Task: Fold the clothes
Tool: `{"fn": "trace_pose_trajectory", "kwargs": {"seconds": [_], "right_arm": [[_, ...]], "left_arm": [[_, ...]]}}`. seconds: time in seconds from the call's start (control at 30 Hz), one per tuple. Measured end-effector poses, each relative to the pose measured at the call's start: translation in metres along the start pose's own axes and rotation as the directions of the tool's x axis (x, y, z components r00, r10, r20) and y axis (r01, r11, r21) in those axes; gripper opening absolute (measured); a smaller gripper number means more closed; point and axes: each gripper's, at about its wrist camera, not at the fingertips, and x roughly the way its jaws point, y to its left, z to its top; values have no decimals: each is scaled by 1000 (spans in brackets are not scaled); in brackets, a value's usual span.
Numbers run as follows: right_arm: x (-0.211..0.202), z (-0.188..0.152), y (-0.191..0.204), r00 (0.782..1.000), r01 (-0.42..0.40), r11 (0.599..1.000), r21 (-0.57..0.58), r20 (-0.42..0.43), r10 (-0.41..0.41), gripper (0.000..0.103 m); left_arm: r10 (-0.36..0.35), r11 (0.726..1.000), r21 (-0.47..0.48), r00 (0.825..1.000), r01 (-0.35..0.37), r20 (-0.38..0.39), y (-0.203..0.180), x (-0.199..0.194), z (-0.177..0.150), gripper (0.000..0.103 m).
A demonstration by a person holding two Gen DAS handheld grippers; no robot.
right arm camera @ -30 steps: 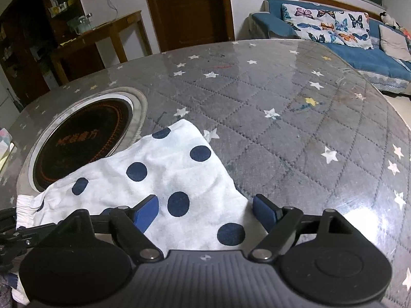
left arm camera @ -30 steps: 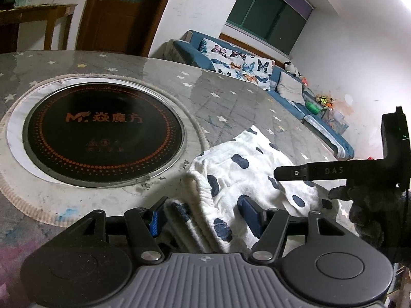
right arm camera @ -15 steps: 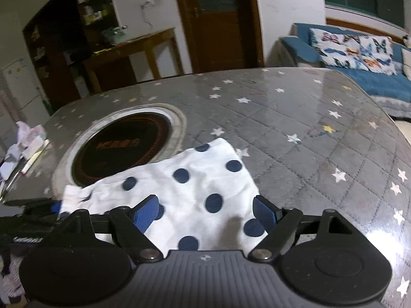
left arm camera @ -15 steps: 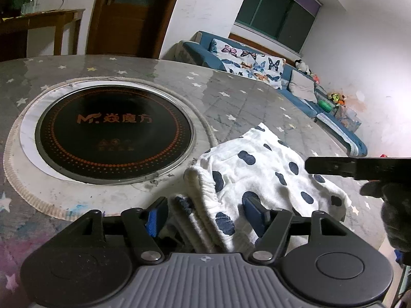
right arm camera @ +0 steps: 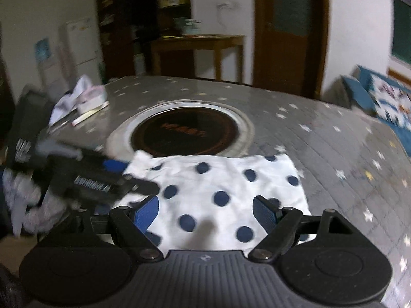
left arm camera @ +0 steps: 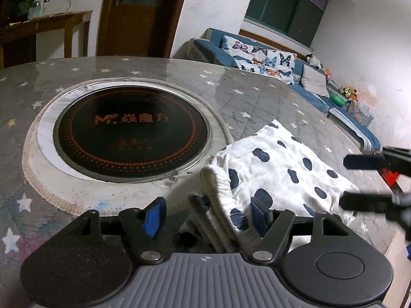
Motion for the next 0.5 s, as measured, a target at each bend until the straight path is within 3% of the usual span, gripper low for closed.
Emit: {"fn": "trace_pose_trajectory", "kwargs": {"seconds": [0.17,0.5], "right_arm": [[6,3,11,1000,-19,998,-63,13,20,82],[75,32,-36,1000,-21,999,37,-15,22,74]], "left_arm": [[21,1000,-10,1000,-20,21,0,-9,6,72],[54,997,-51,999,-54,-2,7,-6,8,65]]}}
